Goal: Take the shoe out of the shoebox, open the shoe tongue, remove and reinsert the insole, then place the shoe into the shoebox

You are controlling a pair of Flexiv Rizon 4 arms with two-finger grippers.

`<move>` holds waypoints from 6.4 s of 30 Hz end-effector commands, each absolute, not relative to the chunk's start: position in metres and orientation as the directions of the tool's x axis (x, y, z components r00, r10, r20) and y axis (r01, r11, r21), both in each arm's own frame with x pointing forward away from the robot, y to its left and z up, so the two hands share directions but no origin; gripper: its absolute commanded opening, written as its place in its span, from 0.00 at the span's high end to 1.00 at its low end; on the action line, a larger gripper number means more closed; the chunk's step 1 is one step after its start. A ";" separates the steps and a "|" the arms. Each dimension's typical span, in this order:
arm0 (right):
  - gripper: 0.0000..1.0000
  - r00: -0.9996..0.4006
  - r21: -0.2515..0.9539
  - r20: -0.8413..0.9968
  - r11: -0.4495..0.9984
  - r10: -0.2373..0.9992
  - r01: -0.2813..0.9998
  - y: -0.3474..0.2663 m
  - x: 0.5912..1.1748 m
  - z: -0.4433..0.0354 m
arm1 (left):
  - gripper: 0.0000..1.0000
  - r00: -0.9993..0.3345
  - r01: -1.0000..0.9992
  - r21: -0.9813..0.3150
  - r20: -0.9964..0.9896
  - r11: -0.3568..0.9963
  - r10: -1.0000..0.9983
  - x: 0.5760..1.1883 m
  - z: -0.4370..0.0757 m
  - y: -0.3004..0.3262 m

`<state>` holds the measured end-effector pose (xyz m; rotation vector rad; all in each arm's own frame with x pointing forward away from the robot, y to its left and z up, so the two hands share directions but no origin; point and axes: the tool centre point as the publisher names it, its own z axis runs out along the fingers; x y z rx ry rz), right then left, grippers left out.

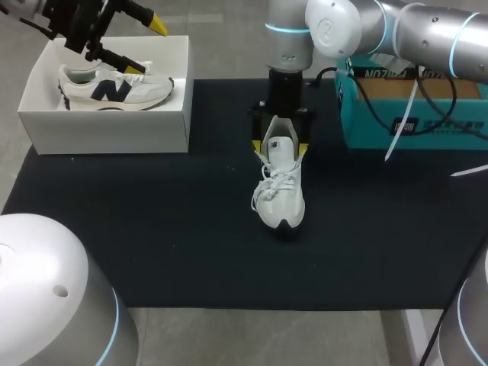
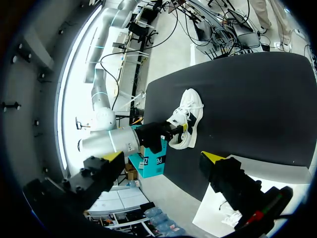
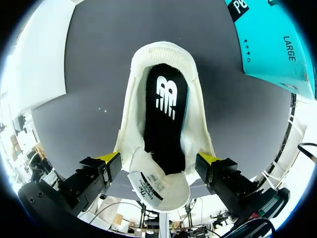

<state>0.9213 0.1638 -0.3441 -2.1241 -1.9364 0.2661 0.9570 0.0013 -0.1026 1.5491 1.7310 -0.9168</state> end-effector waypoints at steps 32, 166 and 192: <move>1.00 0.159 -0.173 -0.057 -0.166 0.986 0.971 0.179 0.871 -0.313 | 0.00 -0.107 0.994 -0.086 -0.824 0.064 0.557 0.958 -0.102 0.001; 0.56 -0.957 -0.007 -0.281 0.996 0.080 0.085 0.144 1.040 -0.323 | 0.00 -0.107 0.994 -0.086 -0.824 0.064 0.557 0.958 -0.102 0.001; 0.17 -0.964 -0.071 -0.262 0.995 0.049 0.070 0.126 1.059 -0.379 | 0.00 -0.107 0.994 -0.086 -0.824 0.064 0.557 0.958 -0.102 0.001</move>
